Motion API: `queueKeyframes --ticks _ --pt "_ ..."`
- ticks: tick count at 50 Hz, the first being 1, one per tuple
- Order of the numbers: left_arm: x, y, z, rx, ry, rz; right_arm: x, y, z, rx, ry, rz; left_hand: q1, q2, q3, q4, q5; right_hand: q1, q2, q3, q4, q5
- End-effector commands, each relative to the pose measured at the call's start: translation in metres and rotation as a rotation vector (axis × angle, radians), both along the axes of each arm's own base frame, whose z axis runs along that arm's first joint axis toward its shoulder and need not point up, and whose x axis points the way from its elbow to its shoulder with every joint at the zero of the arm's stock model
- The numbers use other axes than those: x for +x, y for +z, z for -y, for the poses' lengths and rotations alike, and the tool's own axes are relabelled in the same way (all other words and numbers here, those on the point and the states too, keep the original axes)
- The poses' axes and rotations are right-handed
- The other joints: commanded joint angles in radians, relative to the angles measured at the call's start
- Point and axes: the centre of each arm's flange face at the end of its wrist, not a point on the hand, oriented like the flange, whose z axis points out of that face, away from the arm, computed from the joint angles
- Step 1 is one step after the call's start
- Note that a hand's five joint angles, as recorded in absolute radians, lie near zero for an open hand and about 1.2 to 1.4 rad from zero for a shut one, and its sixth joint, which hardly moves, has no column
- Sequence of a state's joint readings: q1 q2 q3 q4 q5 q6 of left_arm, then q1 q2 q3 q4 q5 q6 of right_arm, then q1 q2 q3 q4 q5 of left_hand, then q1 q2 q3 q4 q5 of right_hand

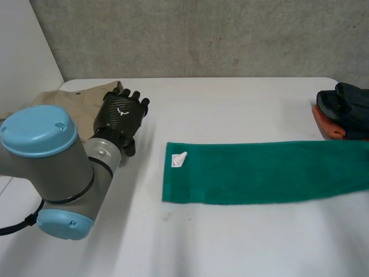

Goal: Fold the laundry.

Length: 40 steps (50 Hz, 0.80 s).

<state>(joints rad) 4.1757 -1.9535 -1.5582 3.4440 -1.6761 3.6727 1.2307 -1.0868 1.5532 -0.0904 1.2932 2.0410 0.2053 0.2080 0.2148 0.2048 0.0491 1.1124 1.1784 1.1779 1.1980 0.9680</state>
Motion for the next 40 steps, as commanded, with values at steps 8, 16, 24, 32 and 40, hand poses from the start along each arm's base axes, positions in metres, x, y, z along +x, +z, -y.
queueKeyframes --ticks 8,16,24,32,40 --pt "0.01 0.006 -0.007 -0.003 0.018 -0.009 0.227 0.034 -0.073 -0.21 0.736 0.157 -0.031 -0.033 -0.04 -0.03 -0.049 0.284 0.218 0.218 0.198 0.254" --pt "0.011 0.008 -0.01 0.005 0.019 -0.03 0.322 -0.003 -0.158 -0.15 1.127 0.231 -0.031 -0.033 -0.04 -0.03 -0.049 0.284 0.218 0.218 0.198 0.254" --pt "0.011 0.005 -0.011 0.018 0.015 -0.039 0.344 -0.035 -0.192 -0.045 1.217 0.243 -0.031 -0.033 -0.04 -0.03 -0.049 -0.344 -0.41 -0.409 -0.43 -0.374" --pt "-0.004 0.016 -0.007 -0.01 -0.021 -0.105 0.306 0.018 -0.147 -0.052 0.878 0.436 -0.031 -0.033 -0.04 -0.03 -0.049 -0.938 -1.004 -1.003 -1.023 -0.968" --pt "-0.057 0.02 -0.025 -0.017 -0.158 -0.179 0.241 0.02 -0.127 0.158 0.559 0.633 -0.031 -0.033 -0.04 -0.03 -0.049 -0.938 -1.004 -1.003 -1.023 -0.968"
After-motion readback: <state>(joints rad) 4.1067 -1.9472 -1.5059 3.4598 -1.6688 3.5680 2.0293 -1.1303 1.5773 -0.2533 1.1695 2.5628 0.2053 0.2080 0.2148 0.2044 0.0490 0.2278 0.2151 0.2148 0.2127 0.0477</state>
